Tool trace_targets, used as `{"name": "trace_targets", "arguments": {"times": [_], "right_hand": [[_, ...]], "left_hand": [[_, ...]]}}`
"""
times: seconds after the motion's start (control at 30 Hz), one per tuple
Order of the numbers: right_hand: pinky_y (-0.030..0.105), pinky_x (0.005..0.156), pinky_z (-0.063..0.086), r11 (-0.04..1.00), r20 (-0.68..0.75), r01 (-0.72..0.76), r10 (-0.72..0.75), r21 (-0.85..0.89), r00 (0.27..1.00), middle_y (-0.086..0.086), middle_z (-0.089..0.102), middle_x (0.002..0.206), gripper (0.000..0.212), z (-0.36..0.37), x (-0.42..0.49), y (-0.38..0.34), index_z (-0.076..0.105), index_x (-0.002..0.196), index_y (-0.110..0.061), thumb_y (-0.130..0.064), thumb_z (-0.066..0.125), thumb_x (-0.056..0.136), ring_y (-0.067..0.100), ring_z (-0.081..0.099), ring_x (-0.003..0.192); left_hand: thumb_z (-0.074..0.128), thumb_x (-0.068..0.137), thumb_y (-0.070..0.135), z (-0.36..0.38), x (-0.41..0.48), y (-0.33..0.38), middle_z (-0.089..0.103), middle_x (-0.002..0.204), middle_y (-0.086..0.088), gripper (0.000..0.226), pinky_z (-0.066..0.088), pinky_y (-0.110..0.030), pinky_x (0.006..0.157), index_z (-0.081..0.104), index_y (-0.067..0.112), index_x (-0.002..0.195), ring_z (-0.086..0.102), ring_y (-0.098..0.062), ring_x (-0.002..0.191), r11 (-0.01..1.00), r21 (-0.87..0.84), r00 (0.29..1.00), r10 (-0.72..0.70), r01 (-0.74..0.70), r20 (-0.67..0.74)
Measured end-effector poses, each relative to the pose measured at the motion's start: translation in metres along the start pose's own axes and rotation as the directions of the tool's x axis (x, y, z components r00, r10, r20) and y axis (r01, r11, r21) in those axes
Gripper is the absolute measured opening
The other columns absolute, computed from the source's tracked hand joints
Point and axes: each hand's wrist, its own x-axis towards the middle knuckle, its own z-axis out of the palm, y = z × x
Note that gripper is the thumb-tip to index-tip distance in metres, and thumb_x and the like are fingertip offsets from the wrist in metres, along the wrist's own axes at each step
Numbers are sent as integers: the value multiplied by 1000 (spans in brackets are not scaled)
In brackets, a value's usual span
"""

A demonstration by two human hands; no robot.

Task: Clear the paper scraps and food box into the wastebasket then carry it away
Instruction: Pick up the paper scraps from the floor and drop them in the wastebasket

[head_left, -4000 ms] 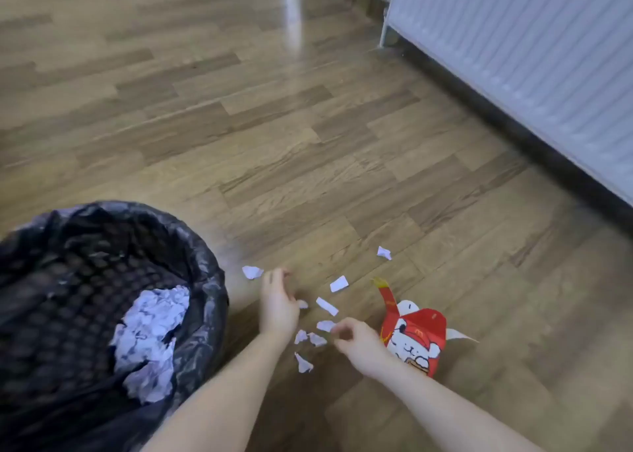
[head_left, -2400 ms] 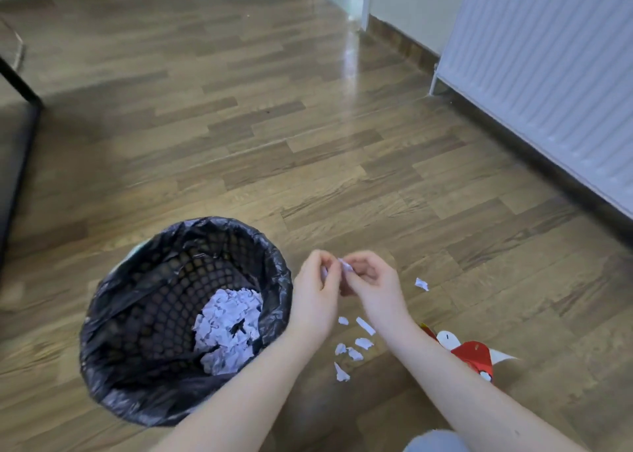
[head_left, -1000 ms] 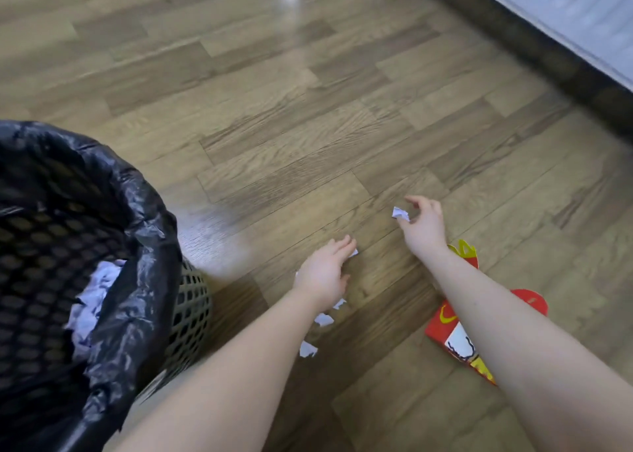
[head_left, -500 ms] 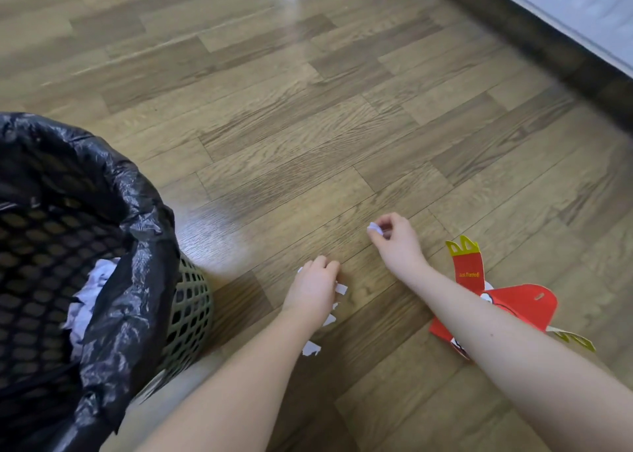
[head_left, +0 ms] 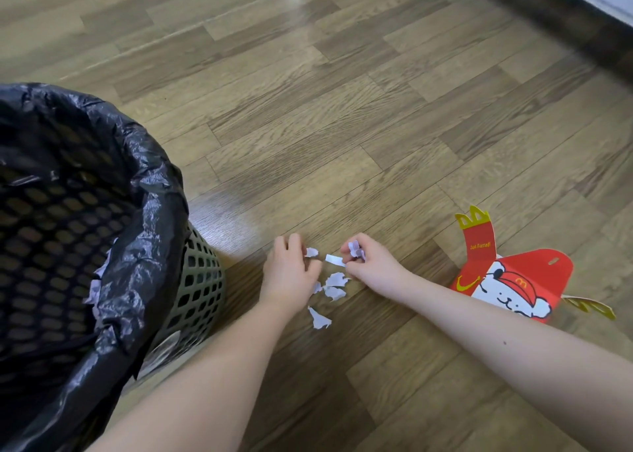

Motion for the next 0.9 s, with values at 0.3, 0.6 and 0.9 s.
{"name": "trace_targets", "arguments": {"times": [0.3, 0.6, 0.9], "right_hand": [[35, 88, 47, 808, 83, 152, -128, -569, 988, -1, 38, 119, 79, 7, -4, -5, 42, 117, -20, -44, 83, 54, 16, 45, 108], [38, 87, 42, 739, 86, 154, -130, -656, 988, 11, 56, 114, 32, 26, -4, -4, 52, 105, -8, -24, 66, 81, 30, 53, 108], [34, 78, 42, 805, 38, 113, -112, -583, 993, 14, 59, 107, 23, 8, -23, -27, 56, 104, -4, -22, 50, 90, 32, 56, 100]], "left_hand": [[80, 60, 31, -7, 8, -13, 29, 123, -6, 86, 44, -38, 95, 30, 17, 129, 44, -26, 112, 987, 61, 947, 121, -146, 299], [64, 82, 28, -3, 4, -15, 48, 112, -8, 34, 40, -36, 88, 46, 7, 102, 45, -27, 102, 929, 217, 907, 207, -300, 366], [43, 94, 14, -8, -24, 16, 52, 115, -15, 16, 40, -37, 82, 49, 3, 105, 54, -32, 104, 981, 183, 970, 23, -69, 243]]}}
